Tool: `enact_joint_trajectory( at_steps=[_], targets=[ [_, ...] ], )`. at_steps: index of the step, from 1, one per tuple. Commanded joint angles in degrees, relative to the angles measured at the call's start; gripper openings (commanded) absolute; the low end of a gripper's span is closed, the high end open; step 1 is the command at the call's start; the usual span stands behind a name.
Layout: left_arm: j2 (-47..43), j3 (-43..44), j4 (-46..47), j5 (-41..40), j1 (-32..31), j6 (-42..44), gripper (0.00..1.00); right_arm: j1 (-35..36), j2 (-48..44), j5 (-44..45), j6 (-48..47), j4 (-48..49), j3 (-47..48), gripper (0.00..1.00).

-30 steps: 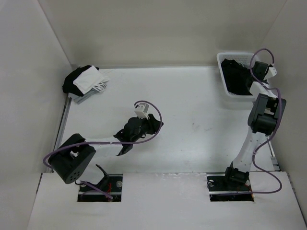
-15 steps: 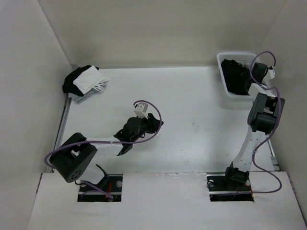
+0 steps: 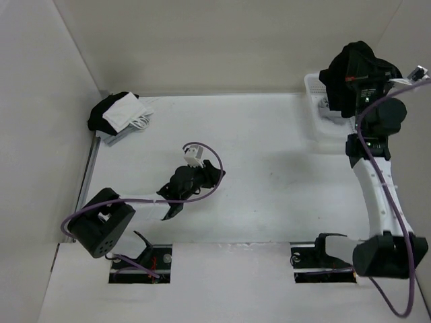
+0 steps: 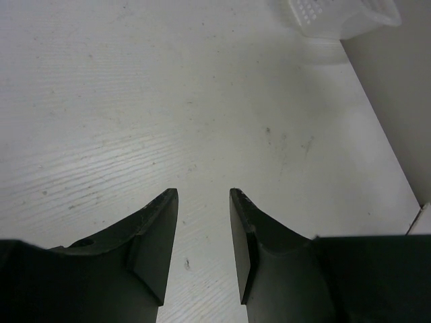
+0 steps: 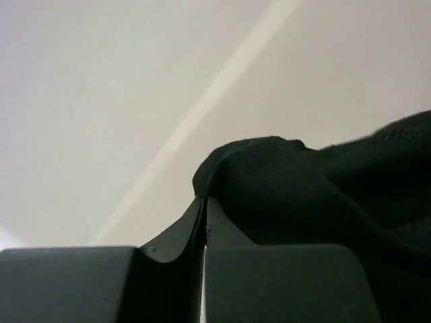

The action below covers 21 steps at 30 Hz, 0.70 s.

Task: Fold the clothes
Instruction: Move the tank top to the center of the board

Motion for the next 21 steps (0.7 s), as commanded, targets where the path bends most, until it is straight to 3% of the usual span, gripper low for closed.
enact_joint_trajectory(
  at_steps=[1, 6, 8, 11, 12, 14, 15, 19, 21],
  targets=[
    [-3.29, -1.78, 4.19, -1.29, 2.75, -1.69, 0.35, 6.19, -7.8, -5.3, -2.1, 4.59, -1.87, 0.01],
    [-6.01, -4.59, 3.22, -1.92, 10.3, -6.96, 0.4, 21.74, -16.34, -8.48, -5.26, 4.49, -9.05, 0.08],
    [-7.77, -5.91, 1.47, -0.52, 14.52, -10.47, 0.43, 29.03, -17.84, -6.03, -6.05, 4.76, -16.94, 0.18],
    [-12.77, -7.75, -2.92, 3.43, 20.4, -14.09, 0.47, 41.67, -17.15, 2.14, -6.75, 5.47, -31.35, 0.49],
    [-15.4, -8.28, -4.85, 4.84, 21.82, -13.92, 0.48, 44.5, -16.44, 2.94, -8.07, 4.59, -33.84, 0.55],
    [-21.02, -8.99, -10.02, 5.29, 23.32, -12.87, 0.48, 48.38, -16.0, 3.83, -10.7, -1.18, -37.1, 0.63],
    [-27.31, -7.94, -17.97, 4.42, 23.06, -10.51, 0.47, 49.96, -17.91, 5.4, -11.93, -12.01, -37.55, 0.65],
    [-35.36, -4.69, -30.42, -0.84, 18.42, -4.35, 0.39, 49.54, -20.65, 12.16, -12.12, -23.78, -38.25, 0.22],
    [-34.85, -3.46, -33.68, -4.53, 13.59, -2.23, 0.35, 49.36, -20.66, 14.98, -9.94, -28.88, -38.87, 0.15]
  ],
)
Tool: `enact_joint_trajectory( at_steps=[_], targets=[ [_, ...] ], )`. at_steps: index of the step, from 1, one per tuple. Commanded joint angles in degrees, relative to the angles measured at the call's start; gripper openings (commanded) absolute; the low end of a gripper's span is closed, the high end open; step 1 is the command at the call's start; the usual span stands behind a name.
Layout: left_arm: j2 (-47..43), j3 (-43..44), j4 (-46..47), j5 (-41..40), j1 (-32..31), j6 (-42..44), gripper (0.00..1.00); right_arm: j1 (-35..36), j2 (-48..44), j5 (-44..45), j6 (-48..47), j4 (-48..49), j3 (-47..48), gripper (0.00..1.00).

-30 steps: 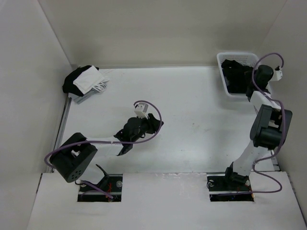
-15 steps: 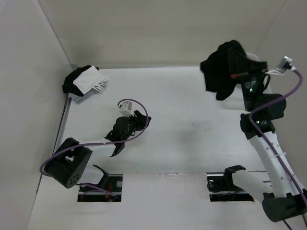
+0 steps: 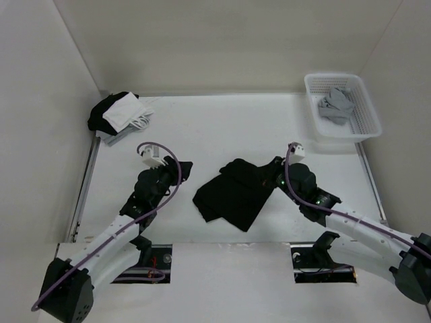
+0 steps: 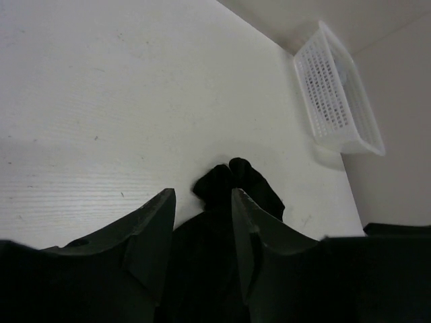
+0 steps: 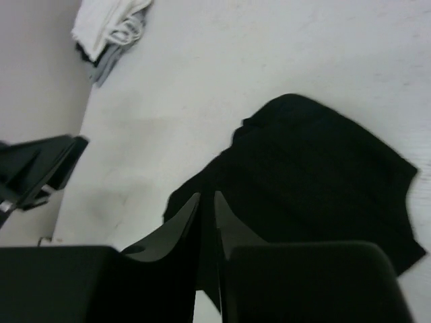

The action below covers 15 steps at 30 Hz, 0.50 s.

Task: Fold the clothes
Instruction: Move the tank top to the center of the board

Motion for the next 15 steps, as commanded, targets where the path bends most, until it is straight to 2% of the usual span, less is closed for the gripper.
enact_joint_trajectory(
  at_steps=[1, 2, 5, 6, 9, 11, 15],
  targets=[
    [0.82, 4.11, -11.15, -6.4, -7.79, 6.34, 0.35, -0.51, -1.62, 8.47, 0.85, -10.62, 0.69, 0.16],
    [2.13, 4.72, -12.04, -7.9, -10.26, 7.22, 0.35, -0.95, -1.09, 9.44, 1.72, -13.25, 0.6, 0.19],
    [10.38, 8.15, -13.8, -13.17, -18.35, 10.73, 0.38, -2.09, 1.27, 12.87, 4.45, -19.76, 0.6, 0.46],
    [12.67, 9.38, -14.5, -13.53, -20.2, 11.18, 0.38, -2.45, 2.15, 13.31, 5.15, -21.18, 0.43, 0.49],
    [18.84, 12.03, -16.18, -12.05, -28.02, 10.75, 0.34, -3.5, 4.09, 13.23, 7.27, -23.3, -0.71, 0.54],
    [19.29, 11.33, -16.53, -12.22, -29.96, 8.82, 0.34, -4.9, 4.97, 13.05, 7.8, -23.13, -1.24, 0.56],
    [19.64, 8.69, -17.94, -11.52, -29.8, 4.24, 0.42, -5.44, 8.84, 11.65, 7.36, -22.25, 0.07, 0.54]
  ],
)
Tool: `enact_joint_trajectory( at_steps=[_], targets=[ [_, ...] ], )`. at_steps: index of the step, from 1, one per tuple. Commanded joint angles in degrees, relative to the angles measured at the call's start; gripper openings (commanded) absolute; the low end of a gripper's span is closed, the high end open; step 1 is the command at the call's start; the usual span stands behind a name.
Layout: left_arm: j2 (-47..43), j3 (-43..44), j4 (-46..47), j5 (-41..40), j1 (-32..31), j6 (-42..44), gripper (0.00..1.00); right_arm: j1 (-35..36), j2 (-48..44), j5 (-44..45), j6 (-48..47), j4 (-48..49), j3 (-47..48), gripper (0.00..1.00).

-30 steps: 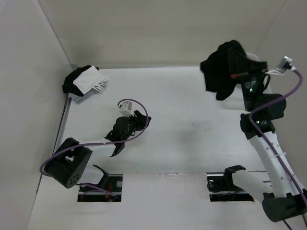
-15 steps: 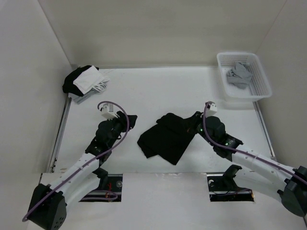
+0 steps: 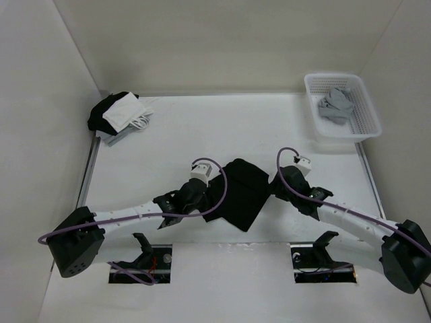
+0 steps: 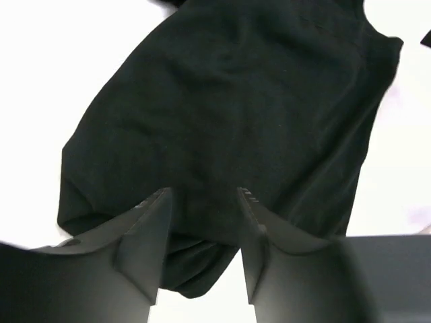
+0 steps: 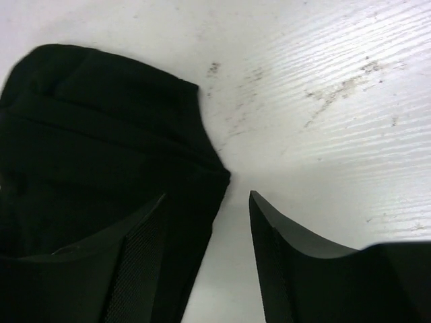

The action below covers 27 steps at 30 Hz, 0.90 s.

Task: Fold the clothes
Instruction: Move the tank top to the center of the board, then flatten the tank top out

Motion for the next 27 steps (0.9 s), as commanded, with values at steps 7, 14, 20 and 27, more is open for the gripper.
enact_joint_trajectory(
  at_steps=[7, 14, 20, 27],
  targets=[
    [4.68, -0.14, 3.96, -0.65, 1.55, -3.52, 0.41, -0.3, 9.39, -1.78, 0.78, 3.86, 2.68, 0.35],
    [5.66, -1.1, 6.08, -0.65, 2.52, -3.61, 0.39, -0.12, 10.11, -2.58, 0.43, 10.81, 1.81, 0.37],
    [6.89, -1.81, 7.65, 0.13, 4.54, -3.61, 0.37, -0.12, 10.54, -4.42, -0.62, 14.68, 1.1, 0.08],
    [2.34, -2.16, 8.98, -0.04, 4.72, -4.93, 0.08, 4.7, 3.0, 2.34, -2.91, 11.44, 3.21, 0.02]
  ],
)
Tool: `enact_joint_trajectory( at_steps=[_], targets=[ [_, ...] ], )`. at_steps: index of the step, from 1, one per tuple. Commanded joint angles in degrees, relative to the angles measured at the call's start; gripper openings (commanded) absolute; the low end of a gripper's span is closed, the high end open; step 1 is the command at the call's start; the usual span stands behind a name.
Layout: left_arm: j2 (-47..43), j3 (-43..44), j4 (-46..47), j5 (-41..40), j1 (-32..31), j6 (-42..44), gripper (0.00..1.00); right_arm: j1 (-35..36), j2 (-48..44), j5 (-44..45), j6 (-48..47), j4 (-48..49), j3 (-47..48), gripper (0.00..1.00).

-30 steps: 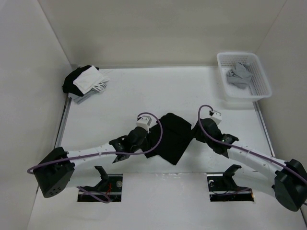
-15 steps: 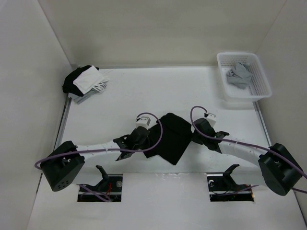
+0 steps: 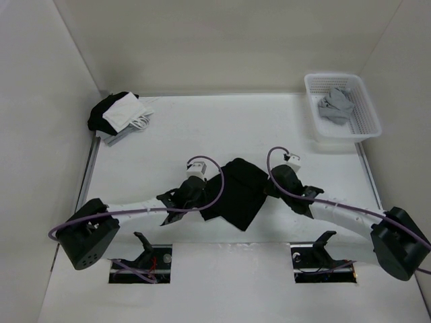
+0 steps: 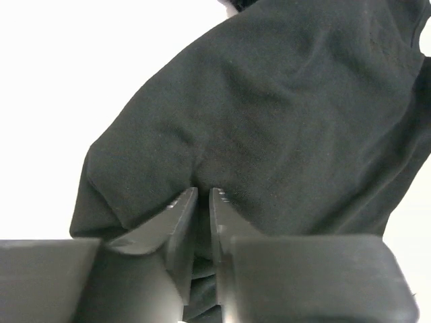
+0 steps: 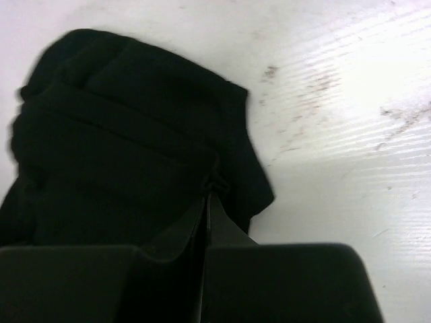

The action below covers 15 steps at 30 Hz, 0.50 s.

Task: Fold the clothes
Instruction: Flatten the tank top out

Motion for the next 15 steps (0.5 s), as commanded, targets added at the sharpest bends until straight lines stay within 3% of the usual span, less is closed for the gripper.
enact_joint_trajectory(
  at_steps=[1, 9, 15],
  targets=[
    [-6.89, -0.28, 3.03, 0.03, 0.5, -1.3, 0.05, 3.59, -8.04, 5.1, -2.12, -0.56, 3.43, 0.02],
    [-25.8, 4.63, -0.48, 0.03, 5.94, -0.43, 0.0, 9.21, -24.84, 6.33, -8.36, -10.5, 16.41, 0.02],
    [-29.76, 9.72, -3.29, -0.76, 8.84, 2.12, 0.01, 19.13, -22.58, 3.52, -16.52, -9.11, 35.74, 0.01]
  ],
)
